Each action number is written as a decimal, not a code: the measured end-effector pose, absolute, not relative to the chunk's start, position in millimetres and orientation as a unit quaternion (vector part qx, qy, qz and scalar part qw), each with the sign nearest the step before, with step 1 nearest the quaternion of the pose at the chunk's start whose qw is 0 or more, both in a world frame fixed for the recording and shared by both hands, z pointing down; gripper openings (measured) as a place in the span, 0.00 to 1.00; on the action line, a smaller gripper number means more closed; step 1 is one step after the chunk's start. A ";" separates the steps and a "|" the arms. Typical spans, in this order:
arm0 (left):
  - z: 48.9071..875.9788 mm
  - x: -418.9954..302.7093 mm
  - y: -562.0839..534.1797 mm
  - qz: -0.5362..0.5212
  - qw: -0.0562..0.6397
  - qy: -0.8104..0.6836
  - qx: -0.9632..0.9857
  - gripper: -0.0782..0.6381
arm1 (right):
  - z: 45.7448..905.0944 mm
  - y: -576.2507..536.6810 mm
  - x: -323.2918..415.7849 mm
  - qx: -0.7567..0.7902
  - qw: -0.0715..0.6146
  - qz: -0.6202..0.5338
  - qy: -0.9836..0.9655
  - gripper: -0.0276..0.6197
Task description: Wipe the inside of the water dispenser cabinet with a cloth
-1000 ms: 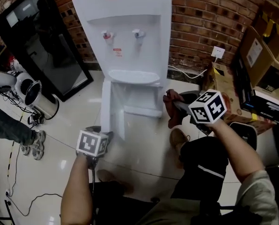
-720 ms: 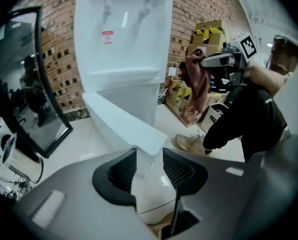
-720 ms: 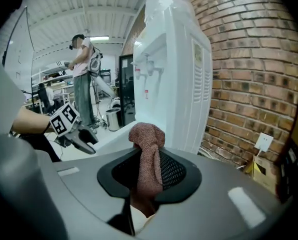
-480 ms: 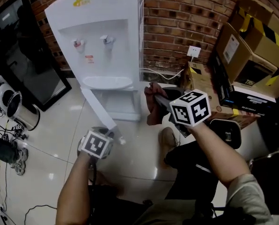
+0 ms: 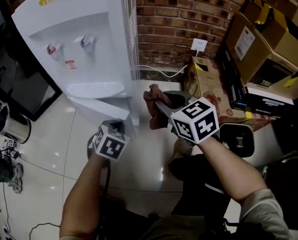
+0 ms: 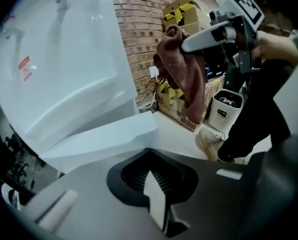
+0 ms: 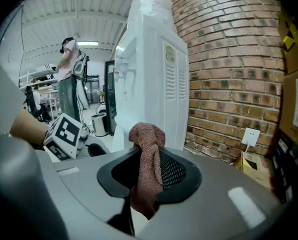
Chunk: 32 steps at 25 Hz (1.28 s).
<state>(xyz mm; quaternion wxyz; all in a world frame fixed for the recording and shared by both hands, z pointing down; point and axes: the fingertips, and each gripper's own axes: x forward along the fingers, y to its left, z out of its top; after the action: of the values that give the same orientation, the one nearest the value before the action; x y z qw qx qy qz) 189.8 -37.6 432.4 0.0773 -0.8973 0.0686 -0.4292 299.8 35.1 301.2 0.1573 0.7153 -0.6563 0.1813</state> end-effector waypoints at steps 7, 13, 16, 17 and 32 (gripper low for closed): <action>441.8 249.2 -58.1 -0.404 0.083 0.118 -0.903 0.11 | 325.2 52.5 306.3 0.698 0.181 0.199 -0.663 0.20; 436.3 261.8 -82.5 -0.372 0.062 0.181 -0.908 0.11 | 326.6 63.0 324.6 0.705 0.150 0.215 -0.658 0.20; 437.8 261.8 -81.3 -0.369 0.061 0.181 -0.909 0.11 | 320.1 60.2 324.8 0.707 0.141 0.207 -0.661 0.20; 437.8 260.9 -80.9 -0.368 0.059 0.183 -0.910 0.11 | 319.9 59.3 323.7 0.707 0.141 0.205 -0.662 0.20; 364.8 270.5 -1.2 -0.241 -0.069 0.155 -0.956 0.11 | 368.2 33.1 361.9 0.717 0.161 0.194 -0.651 0.20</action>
<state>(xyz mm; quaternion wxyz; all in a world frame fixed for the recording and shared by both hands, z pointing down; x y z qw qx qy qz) 270.5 -1.2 364.8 -0.0685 -0.9556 0.1555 -0.2407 361.9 33.1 368.2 0.1606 0.7166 -0.6505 0.1937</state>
